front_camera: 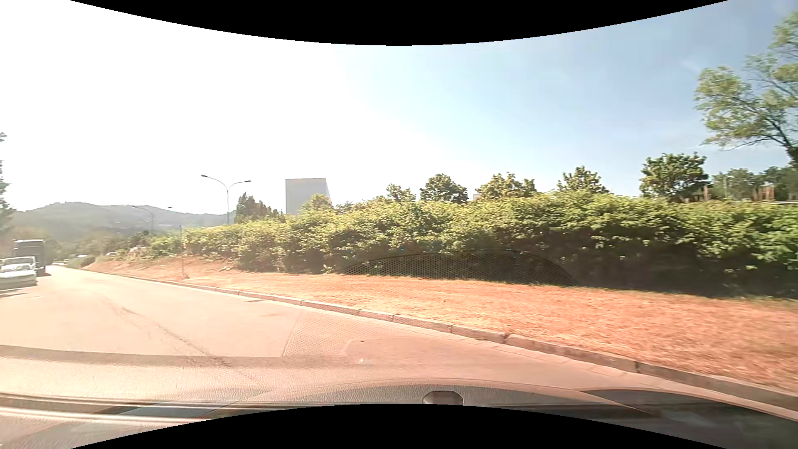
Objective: Follow the waypoints while adhering to traffic rules and regulations
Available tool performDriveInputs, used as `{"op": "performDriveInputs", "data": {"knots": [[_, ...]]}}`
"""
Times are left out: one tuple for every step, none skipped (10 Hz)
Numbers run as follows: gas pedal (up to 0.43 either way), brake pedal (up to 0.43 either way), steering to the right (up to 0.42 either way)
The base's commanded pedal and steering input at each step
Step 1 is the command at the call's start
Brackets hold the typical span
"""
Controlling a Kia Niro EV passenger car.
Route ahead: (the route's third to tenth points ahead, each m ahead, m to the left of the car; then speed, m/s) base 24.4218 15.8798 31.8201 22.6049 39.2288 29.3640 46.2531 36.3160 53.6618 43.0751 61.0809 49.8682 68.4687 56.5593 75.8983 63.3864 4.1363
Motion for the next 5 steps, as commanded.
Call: {"op": "performDriveInputs", "data": {"knots": [[0.197,0.000,-0.485],[0.197,0.000,-0.465],[0.197,0.000,-0.437],[0.197,0.000,-0.409],[0.197,0.000,-0.378]]}}
